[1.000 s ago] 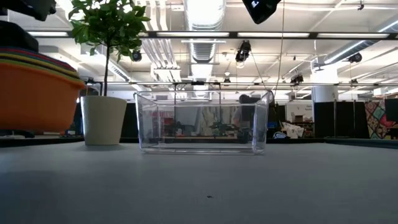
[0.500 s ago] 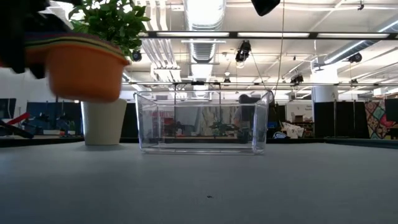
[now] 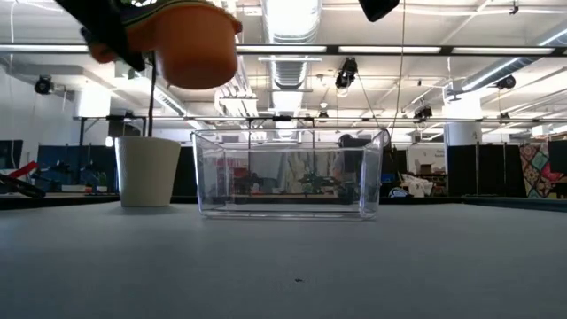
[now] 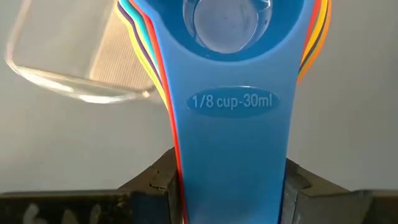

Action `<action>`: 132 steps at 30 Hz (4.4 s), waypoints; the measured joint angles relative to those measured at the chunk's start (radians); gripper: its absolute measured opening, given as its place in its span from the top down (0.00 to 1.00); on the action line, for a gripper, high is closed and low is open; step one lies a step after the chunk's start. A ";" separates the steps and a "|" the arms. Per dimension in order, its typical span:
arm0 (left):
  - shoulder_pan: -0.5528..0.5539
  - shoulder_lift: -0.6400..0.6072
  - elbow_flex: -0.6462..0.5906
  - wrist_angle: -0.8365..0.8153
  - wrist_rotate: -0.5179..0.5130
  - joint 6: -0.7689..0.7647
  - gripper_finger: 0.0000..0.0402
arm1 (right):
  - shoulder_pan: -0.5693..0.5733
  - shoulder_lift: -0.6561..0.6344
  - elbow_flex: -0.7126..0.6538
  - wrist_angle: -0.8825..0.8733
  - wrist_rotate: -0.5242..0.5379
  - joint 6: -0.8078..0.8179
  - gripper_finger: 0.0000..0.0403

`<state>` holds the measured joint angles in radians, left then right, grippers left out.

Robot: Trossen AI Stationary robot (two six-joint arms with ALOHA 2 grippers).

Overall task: Nest measuring cups in basket
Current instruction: Put the nested measuring cups into the transparent bin, then return to Home Position

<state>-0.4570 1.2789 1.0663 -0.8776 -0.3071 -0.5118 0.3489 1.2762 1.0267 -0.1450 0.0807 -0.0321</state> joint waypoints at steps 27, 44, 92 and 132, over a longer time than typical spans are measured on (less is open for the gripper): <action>0.409 0.017 0.000 0.277 0.151 0.520 0.69 | 0.000 -0.109 -0.020 -0.039 0.052 -0.021 0.92; 0.607 0.287 0.001 0.483 0.360 0.728 0.69 | 0.000 -0.131 -0.020 -0.040 0.052 -0.031 0.92; 0.595 0.235 0.260 0.204 0.367 0.593 0.41 | 0.000 -0.130 -0.021 -0.037 0.051 -0.009 0.92; 0.345 -0.888 -0.583 0.770 0.263 0.296 0.86 | -0.114 -0.612 -0.546 0.368 0.082 -0.070 0.92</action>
<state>-0.1120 0.3911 0.4831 -0.1075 -0.0442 -0.2163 0.2348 0.6642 0.4807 0.2231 0.1623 -0.1024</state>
